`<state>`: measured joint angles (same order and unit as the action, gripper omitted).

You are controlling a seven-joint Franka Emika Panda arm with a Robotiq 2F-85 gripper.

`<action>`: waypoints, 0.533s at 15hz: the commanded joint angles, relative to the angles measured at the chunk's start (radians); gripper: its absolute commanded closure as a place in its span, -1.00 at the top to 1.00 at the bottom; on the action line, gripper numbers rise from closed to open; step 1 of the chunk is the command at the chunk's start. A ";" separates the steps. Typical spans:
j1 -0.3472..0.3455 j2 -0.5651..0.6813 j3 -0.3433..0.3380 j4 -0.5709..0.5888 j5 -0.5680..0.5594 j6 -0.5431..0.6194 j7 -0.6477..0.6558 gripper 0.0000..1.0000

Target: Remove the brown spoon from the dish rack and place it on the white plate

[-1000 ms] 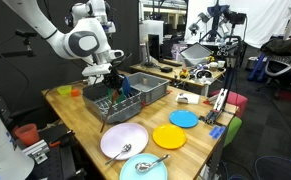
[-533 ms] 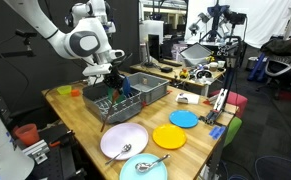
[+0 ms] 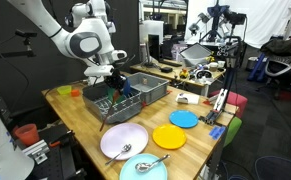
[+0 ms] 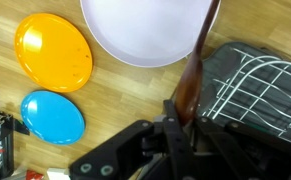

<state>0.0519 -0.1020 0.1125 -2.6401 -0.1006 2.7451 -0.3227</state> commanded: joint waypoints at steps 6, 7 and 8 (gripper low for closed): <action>0.023 0.092 -0.092 0.119 0.371 -0.095 -0.432 -0.94; 0.014 0.102 -0.093 0.134 0.408 -0.121 -0.478 -0.94; 0.007 0.113 -0.094 0.146 0.443 -0.144 -0.530 -0.94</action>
<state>0.0628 -0.0242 0.0311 -2.5438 0.2492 2.6801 -0.7232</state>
